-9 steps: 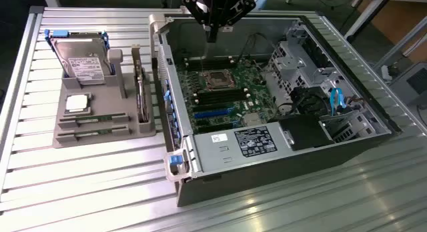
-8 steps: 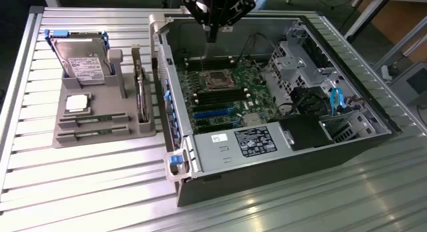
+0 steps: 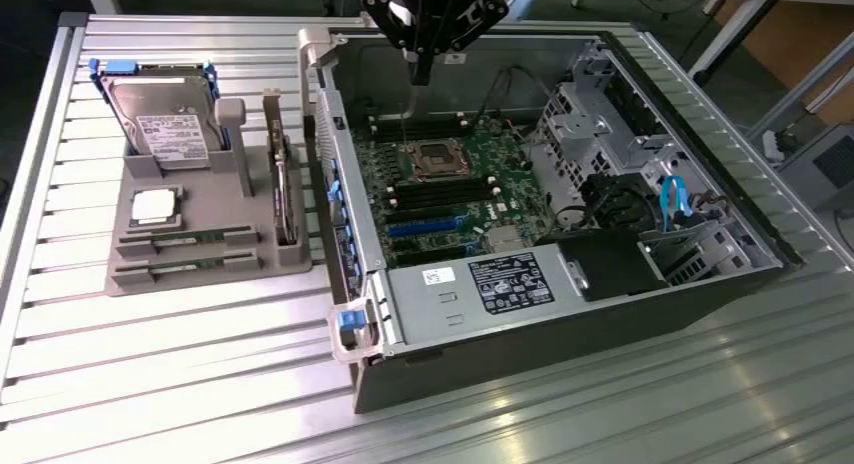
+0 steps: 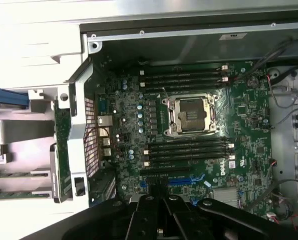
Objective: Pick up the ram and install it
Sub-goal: 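Reach for the ram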
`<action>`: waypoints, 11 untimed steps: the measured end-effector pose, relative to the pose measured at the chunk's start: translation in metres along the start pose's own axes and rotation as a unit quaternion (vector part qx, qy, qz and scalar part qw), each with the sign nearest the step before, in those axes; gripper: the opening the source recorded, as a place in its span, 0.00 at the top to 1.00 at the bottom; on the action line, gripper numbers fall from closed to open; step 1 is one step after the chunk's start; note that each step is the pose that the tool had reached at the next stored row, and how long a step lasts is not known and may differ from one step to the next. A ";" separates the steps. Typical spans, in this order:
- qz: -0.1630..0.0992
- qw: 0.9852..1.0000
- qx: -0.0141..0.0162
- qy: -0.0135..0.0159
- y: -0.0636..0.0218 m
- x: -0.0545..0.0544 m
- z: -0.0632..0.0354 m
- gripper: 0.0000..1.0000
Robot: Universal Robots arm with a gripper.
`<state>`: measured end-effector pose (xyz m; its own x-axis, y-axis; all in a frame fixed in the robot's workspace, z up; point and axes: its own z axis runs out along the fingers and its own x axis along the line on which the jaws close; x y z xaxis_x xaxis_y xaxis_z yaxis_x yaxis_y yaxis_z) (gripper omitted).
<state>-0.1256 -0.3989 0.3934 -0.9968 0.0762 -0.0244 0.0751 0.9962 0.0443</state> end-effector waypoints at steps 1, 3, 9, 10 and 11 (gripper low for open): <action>0.000 1.000 0.000 0.000 -0.0001 0.001 0.0000 0.90; 0.000 1.000 0.000 0.000 -0.0002 0.003 0.0000 0.90; 0.000 1.000 0.000 0.000 -0.0006 0.008 -0.0002 0.90; 0.000 1.000 0.000 0.000 -0.0007 0.009 -0.0002 0.90; 0.000 1.000 0.000 0.000 -0.0009 0.011 -0.0003 0.90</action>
<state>-0.1367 -0.3990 0.3934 -0.9968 0.0762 -0.0247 0.0751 0.9962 0.0443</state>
